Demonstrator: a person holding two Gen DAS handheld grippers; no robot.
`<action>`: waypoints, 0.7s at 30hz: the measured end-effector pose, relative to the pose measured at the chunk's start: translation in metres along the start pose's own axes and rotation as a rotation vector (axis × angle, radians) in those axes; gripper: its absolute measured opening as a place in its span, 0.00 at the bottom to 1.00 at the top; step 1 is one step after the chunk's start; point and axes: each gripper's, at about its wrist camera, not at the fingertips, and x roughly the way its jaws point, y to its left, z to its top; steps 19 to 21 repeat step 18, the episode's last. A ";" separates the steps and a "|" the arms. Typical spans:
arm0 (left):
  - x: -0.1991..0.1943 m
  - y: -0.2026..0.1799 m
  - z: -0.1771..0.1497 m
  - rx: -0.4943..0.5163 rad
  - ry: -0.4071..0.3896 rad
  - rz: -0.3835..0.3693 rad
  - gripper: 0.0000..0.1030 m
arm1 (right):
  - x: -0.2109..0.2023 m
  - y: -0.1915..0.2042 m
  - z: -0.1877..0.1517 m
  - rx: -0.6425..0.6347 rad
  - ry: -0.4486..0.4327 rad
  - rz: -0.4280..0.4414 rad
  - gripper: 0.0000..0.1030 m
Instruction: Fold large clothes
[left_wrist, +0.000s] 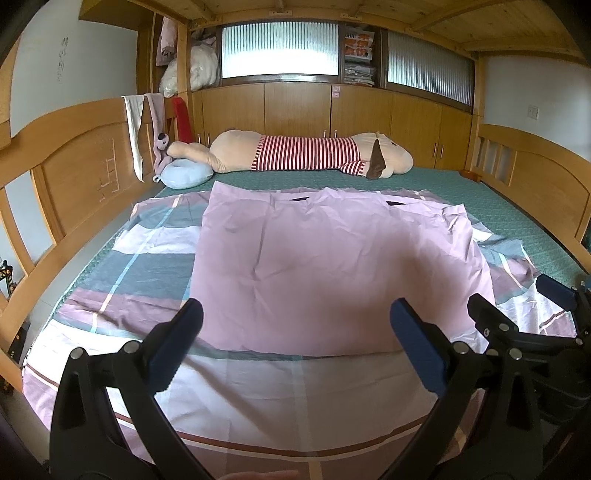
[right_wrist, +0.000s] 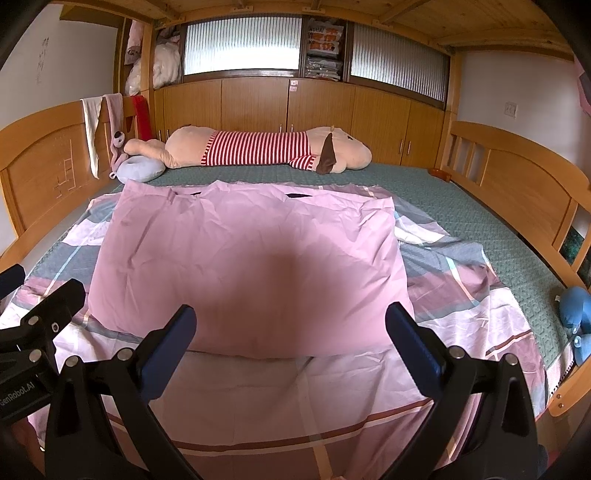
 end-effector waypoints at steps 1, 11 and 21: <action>0.001 0.000 0.000 -0.002 0.003 -0.002 0.98 | 0.000 0.000 0.000 0.000 0.000 0.000 0.99; 0.004 0.001 0.000 -0.009 0.016 -0.005 0.98 | 0.005 0.000 -0.002 -0.003 0.009 0.003 0.99; 0.010 0.004 -0.001 -0.030 0.040 -0.037 0.98 | 0.009 0.001 -0.003 -0.008 0.020 0.008 0.99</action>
